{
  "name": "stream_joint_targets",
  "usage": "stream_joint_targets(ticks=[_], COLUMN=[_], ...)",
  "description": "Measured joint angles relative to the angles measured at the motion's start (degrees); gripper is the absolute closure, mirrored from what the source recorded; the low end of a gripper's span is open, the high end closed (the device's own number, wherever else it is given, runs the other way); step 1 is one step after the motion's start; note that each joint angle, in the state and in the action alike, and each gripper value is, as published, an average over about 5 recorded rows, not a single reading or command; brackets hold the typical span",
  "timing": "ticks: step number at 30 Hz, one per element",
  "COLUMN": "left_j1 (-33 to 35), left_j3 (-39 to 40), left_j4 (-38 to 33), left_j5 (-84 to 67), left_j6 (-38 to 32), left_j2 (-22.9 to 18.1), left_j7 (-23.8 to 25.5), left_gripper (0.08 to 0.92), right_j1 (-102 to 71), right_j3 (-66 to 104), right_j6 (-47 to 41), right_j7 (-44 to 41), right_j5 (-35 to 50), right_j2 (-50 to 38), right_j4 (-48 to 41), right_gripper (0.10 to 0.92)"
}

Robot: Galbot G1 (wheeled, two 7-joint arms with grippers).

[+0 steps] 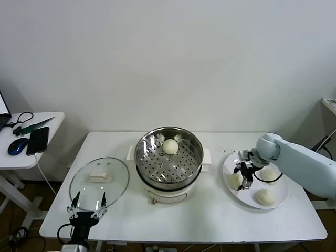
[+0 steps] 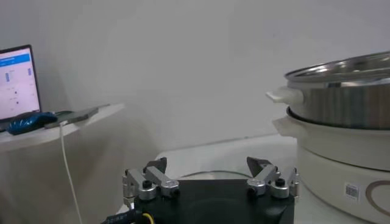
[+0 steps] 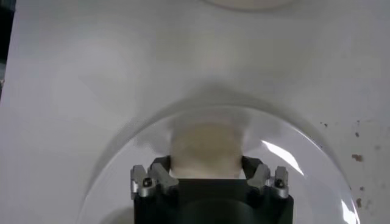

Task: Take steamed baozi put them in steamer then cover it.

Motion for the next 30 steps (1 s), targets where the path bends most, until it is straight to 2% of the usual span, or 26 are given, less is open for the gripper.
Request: stream_joint_targets(ticks=[13, 20, 30], left_j1=[-0.1, -0.1, 0.7], left_j3=[0.5, 1.3, 2.7], left_j4=[-0.1, -0.1, -0.6], left_j5=[0.1, 0.3, 1.1], left_j6=[0.1, 0.0, -0.3], left_j2=[-0.1, -0.3, -0.1], left_j7=[0.0, 0.0, 0.1], left_gripper=[0.177, 0.177, 0.177], right_j1=[10.5, 26.1, 42.6], right_j3=[-6.7, -16.9, -27.5], right_j6=[-0.5, -1.7, -5.1], right_j7=[0.3, 0.9, 3.3], right_j5=[5.7, 15.6, 30.9], right_j2=[-1.3, 1.0, 9.1], right_j4=[2.5, 4.3, 7.7], right_gripper=[0.331, 0.330, 0.330])
